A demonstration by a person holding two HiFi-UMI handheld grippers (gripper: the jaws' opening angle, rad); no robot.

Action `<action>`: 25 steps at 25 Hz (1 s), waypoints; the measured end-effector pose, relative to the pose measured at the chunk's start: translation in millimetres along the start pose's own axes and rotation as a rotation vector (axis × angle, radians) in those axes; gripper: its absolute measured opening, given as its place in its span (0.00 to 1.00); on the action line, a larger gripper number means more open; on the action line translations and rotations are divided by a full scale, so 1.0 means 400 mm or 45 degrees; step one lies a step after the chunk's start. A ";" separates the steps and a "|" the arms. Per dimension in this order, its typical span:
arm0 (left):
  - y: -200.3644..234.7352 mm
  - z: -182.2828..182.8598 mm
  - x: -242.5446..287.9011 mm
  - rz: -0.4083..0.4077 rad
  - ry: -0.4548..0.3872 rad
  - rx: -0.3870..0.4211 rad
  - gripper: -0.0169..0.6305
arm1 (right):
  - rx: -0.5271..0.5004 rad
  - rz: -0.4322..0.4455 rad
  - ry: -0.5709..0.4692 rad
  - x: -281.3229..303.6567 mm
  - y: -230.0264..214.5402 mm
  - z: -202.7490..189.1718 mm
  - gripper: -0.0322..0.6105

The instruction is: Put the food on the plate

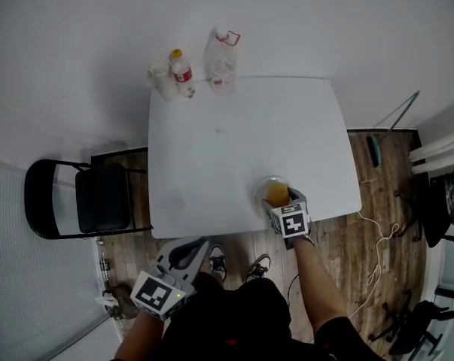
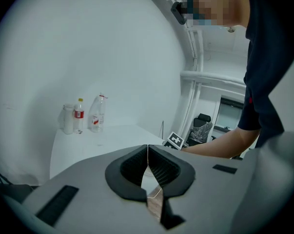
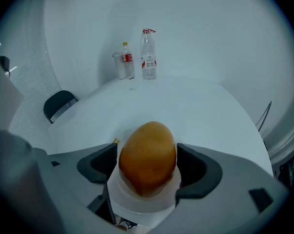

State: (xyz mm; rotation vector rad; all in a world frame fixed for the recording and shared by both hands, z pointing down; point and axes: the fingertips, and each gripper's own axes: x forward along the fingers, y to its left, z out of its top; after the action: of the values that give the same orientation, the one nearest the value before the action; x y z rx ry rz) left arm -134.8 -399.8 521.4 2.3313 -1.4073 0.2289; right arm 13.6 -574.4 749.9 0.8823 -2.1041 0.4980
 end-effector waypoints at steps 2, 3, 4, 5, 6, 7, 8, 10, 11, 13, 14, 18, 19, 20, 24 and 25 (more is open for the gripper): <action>-0.008 0.005 0.011 -0.017 -0.003 0.012 0.06 | 0.013 -0.002 -0.044 -0.023 -0.005 0.016 0.63; -0.014 0.008 0.015 -0.028 -0.003 0.021 0.06 | 0.021 -0.007 -0.071 -0.043 -0.009 0.025 0.64; -0.022 0.012 0.020 -0.040 -0.004 0.031 0.06 | 0.031 -0.016 -0.102 -0.068 -0.015 0.035 0.64; -0.030 0.020 0.026 -0.052 -0.009 0.039 0.06 | 0.043 -0.026 -0.142 -0.098 -0.024 0.048 0.64; -0.036 0.031 0.033 -0.062 -0.018 0.046 0.06 | 0.055 -0.038 -0.186 -0.129 -0.034 0.059 0.64; -0.042 0.045 0.040 -0.073 -0.029 0.054 0.06 | 0.066 -0.049 -0.232 -0.161 -0.044 0.069 0.64; -0.048 0.059 0.047 -0.084 -0.041 0.063 0.06 | 0.075 -0.059 -0.280 -0.194 -0.050 0.076 0.63; -0.066 0.084 0.060 -0.111 -0.063 0.085 0.06 | 0.095 -0.061 -0.381 -0.269 -0.049 0.084 0.63; -0.079 0.094 0.065 -0.125 -0.075 0.099 0.06 | 0.106 -0.058 -0.433 -0.315 -0.046 0.088 0.63; -0.105 0.111 0.079 -0.148 -0.106 0.132 0.06 | 0.113 -0.083 -0.549 -0.415 -0.047 0.102 0.59; -0.116 0.117 0.087 -0.155 -0.119 0.140 0.06 | 0.105 -0.114 -0.608 -0.464 -0.051 0.111 0.50; -0.173 0.153 0.114 -0.192 -0.166 0.150 0.06 | 0.077 -0.219 -0.791 -0.635 -0.063 0.136 0.28; -0.195 0.165 0.118 -0.206 -0.177 0.161 0.06 | 0.077 -0.242 -0.832 -0.680 -0.064 0.139 0.24; -0.216 0.178 0.120 -0.218 -0.189 0.174 0.06 | 0.081 -0.262 -0.876 -0.726 -0.066 0.142 0.21; -0.285 0.232 0.127 -0.249 -0.250 0.227 0.06 | 0.065 -0.313 -1.040 -0.890 -0.061 0.166 0.12; -0.297 0.246 0.126 -0.249 -0.264 0.240 0.06 | 0.043 -0.324 -1.062 -0.921 -0.054 0.174 0.12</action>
State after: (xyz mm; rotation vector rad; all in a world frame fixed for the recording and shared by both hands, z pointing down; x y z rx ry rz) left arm -13.3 -433.5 419.0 2.6952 -1.2843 0.0664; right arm 159.7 -475.2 418.3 1.5414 -2.6466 0.0084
